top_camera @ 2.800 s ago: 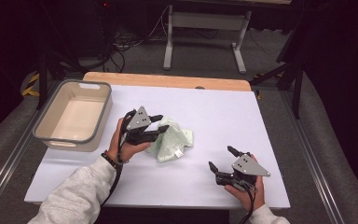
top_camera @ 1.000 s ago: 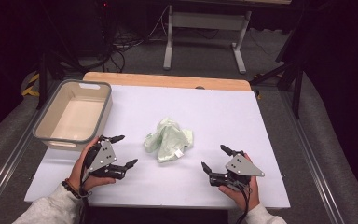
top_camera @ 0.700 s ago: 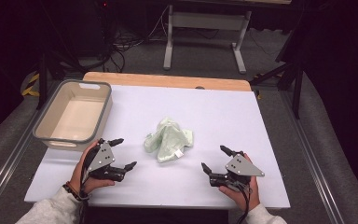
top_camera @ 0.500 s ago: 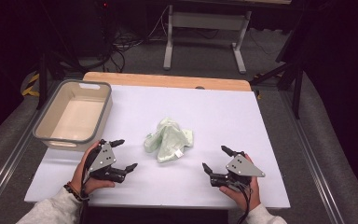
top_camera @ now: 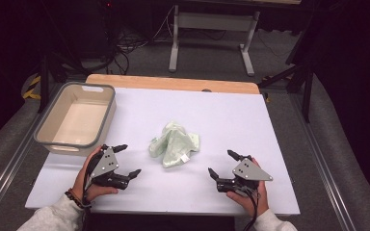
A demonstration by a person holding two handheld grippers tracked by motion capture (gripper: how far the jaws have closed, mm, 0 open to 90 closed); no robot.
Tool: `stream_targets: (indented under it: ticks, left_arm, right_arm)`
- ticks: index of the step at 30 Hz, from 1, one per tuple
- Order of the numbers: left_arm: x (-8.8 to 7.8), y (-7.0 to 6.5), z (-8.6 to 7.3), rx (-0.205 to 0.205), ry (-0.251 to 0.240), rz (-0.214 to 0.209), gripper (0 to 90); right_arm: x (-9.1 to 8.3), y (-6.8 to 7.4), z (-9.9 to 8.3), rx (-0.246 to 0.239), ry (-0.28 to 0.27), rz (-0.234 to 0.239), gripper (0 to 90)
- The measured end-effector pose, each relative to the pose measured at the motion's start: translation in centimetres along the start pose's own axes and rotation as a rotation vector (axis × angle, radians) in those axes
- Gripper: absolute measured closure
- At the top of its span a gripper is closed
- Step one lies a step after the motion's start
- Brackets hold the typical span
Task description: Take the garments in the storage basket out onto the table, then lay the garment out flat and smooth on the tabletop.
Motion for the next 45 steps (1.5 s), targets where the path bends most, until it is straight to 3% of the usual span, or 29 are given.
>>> stream_targets:
  ticks: [3,12,18,23,24,28,32,34,36,39,41,43,45]
  left_arm:
    - [0.1,0.0,-0.1,0.011,0.008,0.003,9.7]
    - [0.0,0.3,-0.1,-0.011,0.000,-0.008,10.0]
    - [0.3,0.0,-0.2,0.007,0.018,-0.017,9.8]
    - [0.5,-1.0,0.8,0.017,0.020,-0.084,22.1]
    - [0.5,-1.3,1.3,0.008,0.007,-0.099,23.1]
    - [1.2,-2.9,2.9,0.024,-0.018,-0.179,24.3]
    - [3.3,-4.8,3.4,0.114,0.031,-0.209,27.5]
    - [4.5,-5.2,3.5,0.145,0.070,-0.200,30.3]
    - [5.5,-5.8,3.6,0.151,0.092,-0.221,32.3]
    - [7.5,-6.2,3.4,0.138,0.147,-0.216,34.6]
    - [8.3,-6.4,3.1,0.120,0.170,-0.231,38.1]
    - [9.0,-6.5,2.8,0.127,0.195,-0.226,38.8]
    - [9.5,-6.6,2.6,0.129,0.213,-0.233,45.1]
  right_arm:
    - [0.0,-0.1,-0.1,0.002,0.003,0.000,13.1]
    - [0.0,-0.2,-0.3,-0.009,0.015,-0.004,12.9]
    - [-0.2,-0.2,-0.3,-0.012,0.012,-0.004,12.8]
    - [0.2,-0.6,-0.4,0.012,0.036,0.029,12.3]
    - [0.4,-0.8,-0.2,0.017,0.040,0.056,12.3]
    - [1.3,-1.1,0.4,-0.001,0.055,0.083,15.0]
    - [3.1,-1.7,0.6,-0.023,0.091,0.101,17.8]
    - [4.2,-1.8,0.6,-0.035,0.114,0.123,20.1]
    - [5.3,-1.7,0.6,-0.049,0.132,0.144,22.7]
    - [6.8,-1.6,0.4,-0.059,0.163,0.158,24.8]
    - [7.9,-1.4,-0.1,-0.060,0.201,0.178,27.6]
    - [8.6,-1.3,-0.5,-0.065,0.234,0.191,30.4]
    - [9.1,-1.3,-0.9,-0.072,0.260,0.191,35.7]
Point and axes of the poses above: each handheld gripper's, and its own axes: x roughly forward along the jaws, z roughly out of its top, y roughly to its left, the point moved 10 cm from there along x, roughly forward along the jaws, and after that the axes turned 8 degrees about z, right-handed, at the moved point
